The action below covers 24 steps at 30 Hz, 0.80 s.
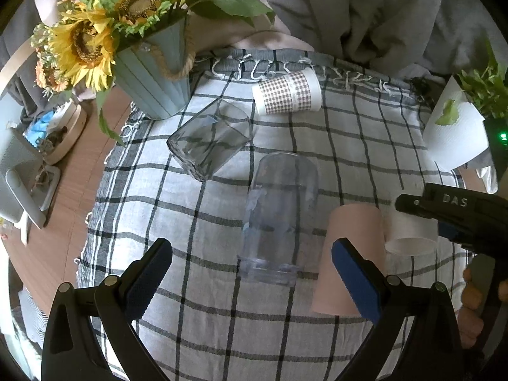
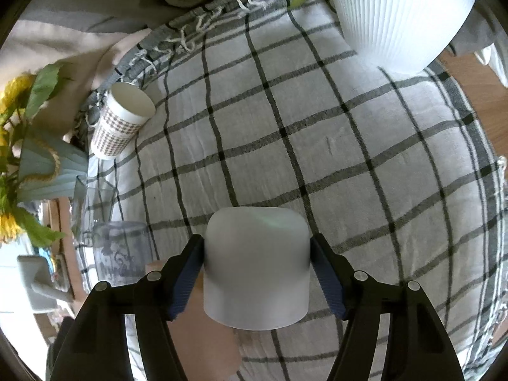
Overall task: Flip cup upside down
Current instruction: 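Lift the white cup with the right gripper and carry it toward the left gripper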
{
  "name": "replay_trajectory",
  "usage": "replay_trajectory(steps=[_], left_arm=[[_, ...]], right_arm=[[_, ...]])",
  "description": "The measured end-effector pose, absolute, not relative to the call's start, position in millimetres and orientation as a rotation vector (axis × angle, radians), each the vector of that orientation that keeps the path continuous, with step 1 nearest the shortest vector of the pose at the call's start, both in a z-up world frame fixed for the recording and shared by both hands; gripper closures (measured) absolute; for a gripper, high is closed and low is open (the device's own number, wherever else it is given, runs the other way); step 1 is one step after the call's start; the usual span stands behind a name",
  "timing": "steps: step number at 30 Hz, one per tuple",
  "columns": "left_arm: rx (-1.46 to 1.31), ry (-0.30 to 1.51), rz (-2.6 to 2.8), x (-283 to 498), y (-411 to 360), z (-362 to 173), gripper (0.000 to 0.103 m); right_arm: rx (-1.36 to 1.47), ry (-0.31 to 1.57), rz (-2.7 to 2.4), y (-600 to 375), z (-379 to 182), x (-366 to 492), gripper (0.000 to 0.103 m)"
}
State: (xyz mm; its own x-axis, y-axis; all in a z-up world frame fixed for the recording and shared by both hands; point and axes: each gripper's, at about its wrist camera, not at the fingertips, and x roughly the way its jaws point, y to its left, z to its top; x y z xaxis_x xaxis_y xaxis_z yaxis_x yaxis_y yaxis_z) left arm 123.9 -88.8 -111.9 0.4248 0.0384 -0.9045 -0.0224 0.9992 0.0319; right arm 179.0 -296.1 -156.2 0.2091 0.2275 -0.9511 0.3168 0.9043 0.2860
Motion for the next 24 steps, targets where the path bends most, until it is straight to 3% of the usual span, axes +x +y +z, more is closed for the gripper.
replay_trajectory(steps=[15, 24], left_arm=[[0.012, 1.140, 0.018, 74.1, -39.9, -108.6, 0.001], [0.059, 1.232, 0.031, 30.0, 7.7, -147.2, 0.001]], right_arm=[[0.368, 1.263, -0.004, -259.9, -82.9, 82.5, 0.035], [0.339, 1.300, 0.054, -212.1, -96.0, 36.8, 0.035]])
